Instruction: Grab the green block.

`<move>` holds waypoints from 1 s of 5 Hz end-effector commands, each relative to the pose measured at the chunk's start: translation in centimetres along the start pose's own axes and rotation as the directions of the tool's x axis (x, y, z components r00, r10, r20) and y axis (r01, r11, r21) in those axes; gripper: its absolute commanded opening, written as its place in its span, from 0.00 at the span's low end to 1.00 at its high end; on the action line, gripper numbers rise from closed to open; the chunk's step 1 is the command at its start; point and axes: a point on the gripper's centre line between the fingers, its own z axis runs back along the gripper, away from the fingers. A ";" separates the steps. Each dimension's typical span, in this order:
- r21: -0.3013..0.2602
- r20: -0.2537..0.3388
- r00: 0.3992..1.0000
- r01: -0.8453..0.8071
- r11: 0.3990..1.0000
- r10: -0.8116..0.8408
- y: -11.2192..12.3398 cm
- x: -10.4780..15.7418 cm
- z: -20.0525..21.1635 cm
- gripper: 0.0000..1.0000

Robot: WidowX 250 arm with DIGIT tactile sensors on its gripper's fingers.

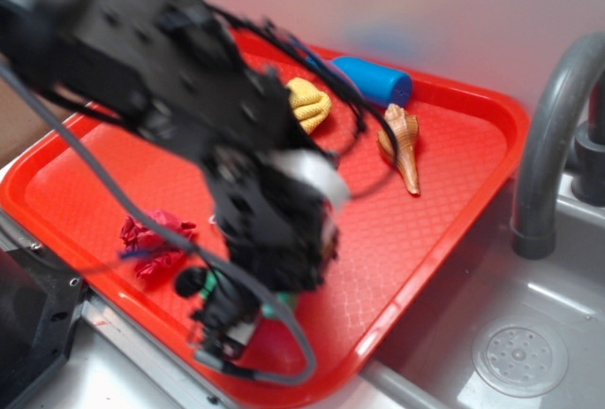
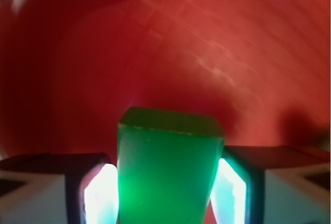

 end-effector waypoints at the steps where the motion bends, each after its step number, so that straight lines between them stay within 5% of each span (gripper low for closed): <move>1: -0.221 0.081 0.870 -0.459 0.860 0.486 4.1 -6.6 8.1 0.00; 3: -0.321 0.029 0.534 -0.795 0.514 0.845 6.0 -13.4 13.6 0.00; 4: -0.294 0.001 0.306 -0.910 0.293 0.952 6.3 -14.2 15.1 0.00; 5: -0.259 0.009 0.208 -0.944 0.203 0.978 7.4 -14.2 14.6 0.00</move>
